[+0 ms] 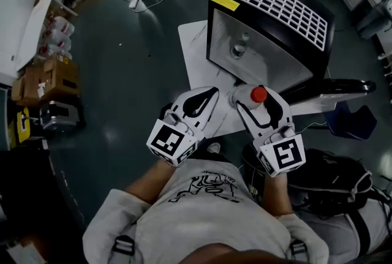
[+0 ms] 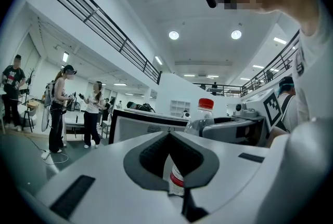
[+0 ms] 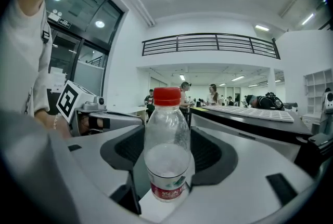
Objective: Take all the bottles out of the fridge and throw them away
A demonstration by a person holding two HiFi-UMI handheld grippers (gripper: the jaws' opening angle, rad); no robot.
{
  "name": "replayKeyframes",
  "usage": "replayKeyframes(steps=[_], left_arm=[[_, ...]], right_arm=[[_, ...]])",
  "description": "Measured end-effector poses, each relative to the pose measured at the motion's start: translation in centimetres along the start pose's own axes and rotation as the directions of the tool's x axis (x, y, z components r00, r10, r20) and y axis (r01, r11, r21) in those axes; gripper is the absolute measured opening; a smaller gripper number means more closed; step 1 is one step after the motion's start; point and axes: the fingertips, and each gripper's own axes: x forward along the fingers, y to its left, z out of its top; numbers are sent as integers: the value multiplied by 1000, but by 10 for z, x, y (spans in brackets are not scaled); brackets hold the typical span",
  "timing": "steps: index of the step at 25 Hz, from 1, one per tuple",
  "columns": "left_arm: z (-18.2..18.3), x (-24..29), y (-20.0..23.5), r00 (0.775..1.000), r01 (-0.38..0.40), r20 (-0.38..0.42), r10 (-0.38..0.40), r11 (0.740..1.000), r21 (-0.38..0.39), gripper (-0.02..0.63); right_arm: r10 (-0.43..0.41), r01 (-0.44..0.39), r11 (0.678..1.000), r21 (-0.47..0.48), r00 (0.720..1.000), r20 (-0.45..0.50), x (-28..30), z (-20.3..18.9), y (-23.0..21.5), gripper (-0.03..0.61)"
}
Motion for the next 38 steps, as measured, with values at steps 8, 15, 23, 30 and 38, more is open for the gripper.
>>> replayKeyframes(steps=[8,15,23,30,38], left_arm=[[5,-36,37,997,-71,4,71,997,6,14],[12,-75,71,991,-132,21,132,991,8,14],[12,-121,112,980,-198,25,198,980,7,14],[11,-158,150,969,-245,26,245,969,2,12],[12,-204,189,953,-299,43,299,954,-7,14]], right_arm=[[89,-89,996,-18,996,1,38,9,42,284],[157,-157,987,-35,988,5,75,21,79,284],[226,-224,973,-57,974,26,119,31,123,284],[290,-287,955,-78,957,16,156,37,165,284],[348,-342,935,-93,936,47,198,53,214,284]])
